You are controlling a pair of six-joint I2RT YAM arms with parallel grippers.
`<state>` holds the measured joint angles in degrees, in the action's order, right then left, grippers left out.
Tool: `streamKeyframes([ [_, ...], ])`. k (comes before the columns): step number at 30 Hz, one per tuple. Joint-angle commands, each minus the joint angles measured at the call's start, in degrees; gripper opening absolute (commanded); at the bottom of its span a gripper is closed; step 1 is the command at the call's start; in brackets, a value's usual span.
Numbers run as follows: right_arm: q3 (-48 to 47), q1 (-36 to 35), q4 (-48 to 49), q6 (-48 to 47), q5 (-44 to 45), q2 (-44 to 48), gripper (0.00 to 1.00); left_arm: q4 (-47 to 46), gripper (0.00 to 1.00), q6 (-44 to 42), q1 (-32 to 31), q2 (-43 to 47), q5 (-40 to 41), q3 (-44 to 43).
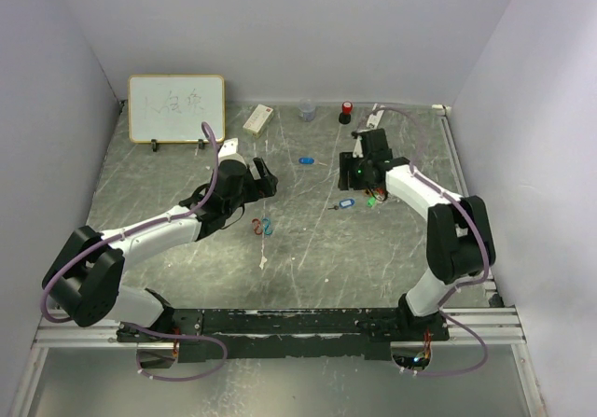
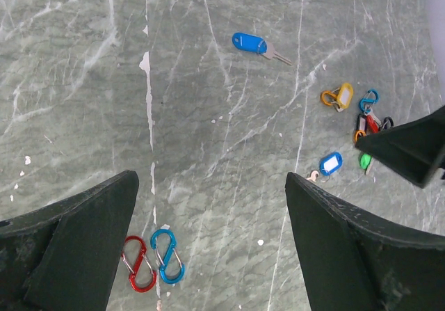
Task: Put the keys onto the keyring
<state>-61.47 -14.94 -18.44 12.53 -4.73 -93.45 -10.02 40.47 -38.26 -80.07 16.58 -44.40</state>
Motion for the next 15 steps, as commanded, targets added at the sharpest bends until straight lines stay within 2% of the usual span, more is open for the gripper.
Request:
streamKeyframes([
  [1,-2.67,-2.84,-3.11,-1.87,1.43,-3.02,0.57,-0.8,0.97,-0.77,0.43,0.07,-0.67,-1.8],
  [15,-2.76,-3.43,-4.66,-1.01,-0.3,-4.79,0.55,-0.53,0.97,-0.98,0.46,-0.18,-0.68,-2.01],
])
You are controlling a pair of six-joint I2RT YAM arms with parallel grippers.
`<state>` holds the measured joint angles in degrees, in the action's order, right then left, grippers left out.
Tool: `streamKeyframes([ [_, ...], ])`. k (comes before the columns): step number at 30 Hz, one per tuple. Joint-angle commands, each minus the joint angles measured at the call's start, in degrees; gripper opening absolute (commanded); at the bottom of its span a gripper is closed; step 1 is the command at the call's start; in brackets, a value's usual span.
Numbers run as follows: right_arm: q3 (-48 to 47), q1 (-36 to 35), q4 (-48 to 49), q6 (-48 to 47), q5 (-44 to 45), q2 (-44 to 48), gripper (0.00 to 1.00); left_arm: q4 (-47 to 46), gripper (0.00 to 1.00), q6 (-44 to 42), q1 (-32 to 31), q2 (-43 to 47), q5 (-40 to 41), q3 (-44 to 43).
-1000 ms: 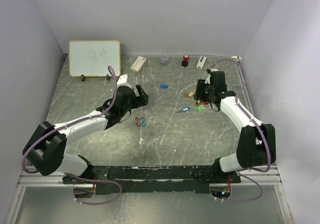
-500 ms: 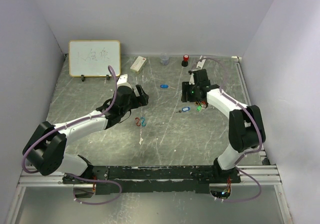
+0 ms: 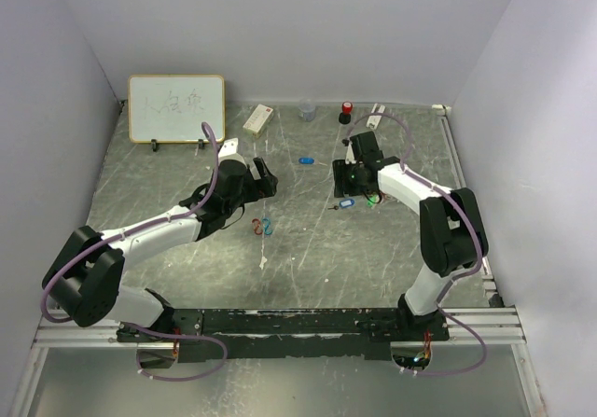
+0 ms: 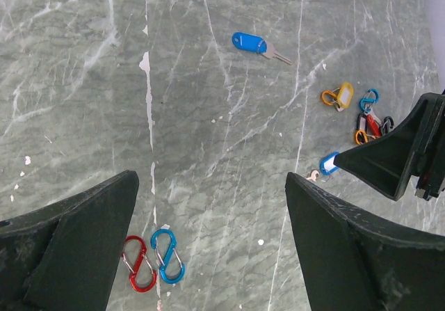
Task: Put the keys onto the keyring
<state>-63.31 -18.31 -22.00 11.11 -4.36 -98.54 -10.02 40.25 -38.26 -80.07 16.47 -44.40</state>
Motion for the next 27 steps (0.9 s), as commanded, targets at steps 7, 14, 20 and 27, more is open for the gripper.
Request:
streamKeyframes([
  [7,3.97,-0.07,4.87,7.04,-2.54,5.85,0.48,-0.42,0.97,-1.05,0.42,-0.44,-1.0,-2.04],
  [14,5.64,-0.07,6.72,9.66,-3.29,6.68,0.46,-0.39,0.97,-1.21,0.47,-0.26,-1.26,-1.88],
  [20,7.88,-0.07,7.45,10.09,-4.15,4.59,0.45,-0.35,0.97,-1.3,0.49,-0.51,-1.26,-1.98],
  [27,8.11,0.02,7.8,10.34,-4.21,3.57,0.43,-0.45,0.97,-1.34,0.47,-1.21,-1.36,-2.19],
])
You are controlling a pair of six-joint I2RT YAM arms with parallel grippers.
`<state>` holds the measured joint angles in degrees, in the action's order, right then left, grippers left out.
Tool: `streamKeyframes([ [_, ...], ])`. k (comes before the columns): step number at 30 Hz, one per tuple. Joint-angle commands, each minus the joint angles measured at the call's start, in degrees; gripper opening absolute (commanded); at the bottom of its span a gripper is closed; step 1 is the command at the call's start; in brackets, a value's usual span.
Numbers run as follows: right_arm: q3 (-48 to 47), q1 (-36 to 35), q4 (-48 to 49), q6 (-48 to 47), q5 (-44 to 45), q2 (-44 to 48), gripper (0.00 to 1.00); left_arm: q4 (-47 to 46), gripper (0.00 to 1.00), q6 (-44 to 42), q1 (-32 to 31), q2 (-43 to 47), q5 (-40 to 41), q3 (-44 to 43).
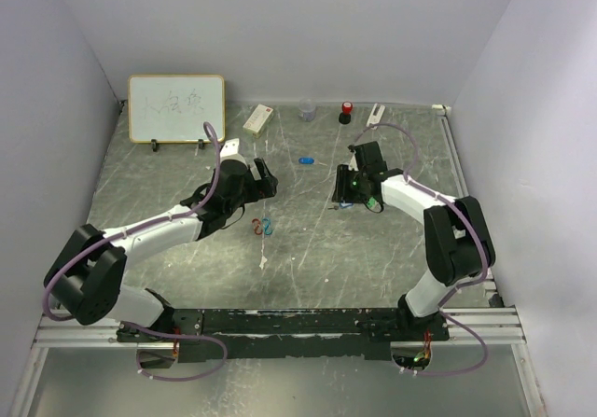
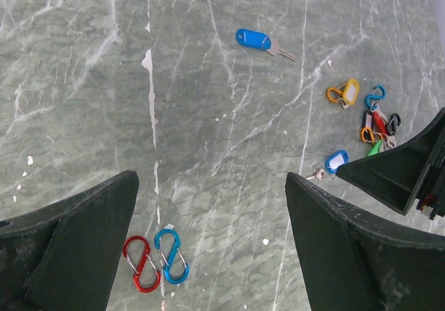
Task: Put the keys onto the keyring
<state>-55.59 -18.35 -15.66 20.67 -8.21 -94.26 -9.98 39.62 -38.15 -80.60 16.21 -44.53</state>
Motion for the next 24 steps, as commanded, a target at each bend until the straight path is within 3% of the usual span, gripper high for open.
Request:
streamKeyframes([
  [1,0.46,0.07,1.43,0.84,-0.25,-0.96,0.43,-0.56,0.97,-0.76,0.36,-0.83,-1.14,-2.13],
  [24,1.54,1.39,3.31,0.88,-1.11,-4.81,0.38,-0.72,0.97,-0.84,0.46,-1.58,-1.18,-2.32],
])
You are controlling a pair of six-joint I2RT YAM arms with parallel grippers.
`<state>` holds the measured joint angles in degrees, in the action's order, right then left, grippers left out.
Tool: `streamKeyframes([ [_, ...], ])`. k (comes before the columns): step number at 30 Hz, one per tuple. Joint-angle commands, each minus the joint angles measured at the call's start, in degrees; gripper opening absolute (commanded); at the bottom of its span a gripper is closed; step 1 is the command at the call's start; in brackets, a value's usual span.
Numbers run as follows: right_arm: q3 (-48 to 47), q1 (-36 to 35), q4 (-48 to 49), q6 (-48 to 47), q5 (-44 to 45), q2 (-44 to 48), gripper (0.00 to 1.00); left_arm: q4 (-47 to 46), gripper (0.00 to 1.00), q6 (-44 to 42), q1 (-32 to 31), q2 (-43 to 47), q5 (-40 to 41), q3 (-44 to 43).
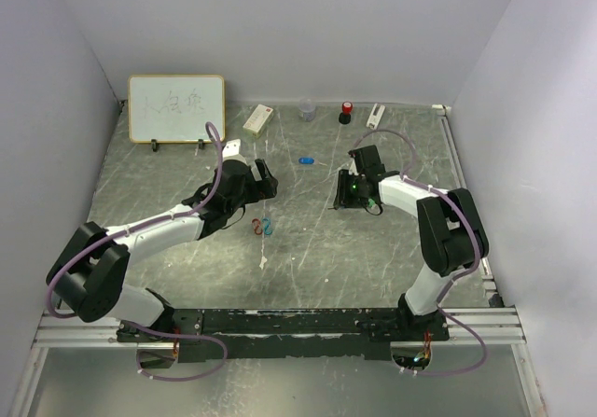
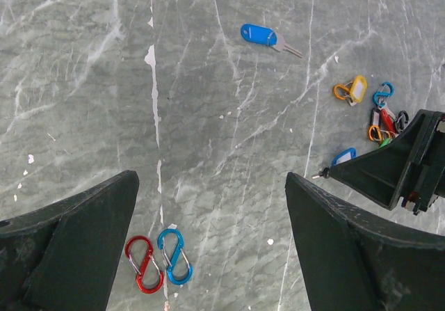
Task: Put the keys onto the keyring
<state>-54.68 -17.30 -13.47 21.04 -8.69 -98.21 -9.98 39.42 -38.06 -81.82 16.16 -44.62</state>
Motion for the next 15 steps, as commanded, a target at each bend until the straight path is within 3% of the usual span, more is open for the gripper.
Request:
streamKeyframes([
  [1,0.62,0.34,1.24,0.54,-0.69,-0.93,0.38,-0.74,0.97,-0.6,0.37,-0.36,-1.13,-2.22],
  [7,0.73,0.47,1.74,0.75,-0.9,-1.09,0.31,-0.74,0.97,-0.65,0.36,-0.7,-1.3,-2.35],
  [15,0.8,0.54,2.7,0.62,-1.37,-1.04,0.14,-0.75,0.97,-0.64,0.36,-0.87,-1.27,-2.41],
])
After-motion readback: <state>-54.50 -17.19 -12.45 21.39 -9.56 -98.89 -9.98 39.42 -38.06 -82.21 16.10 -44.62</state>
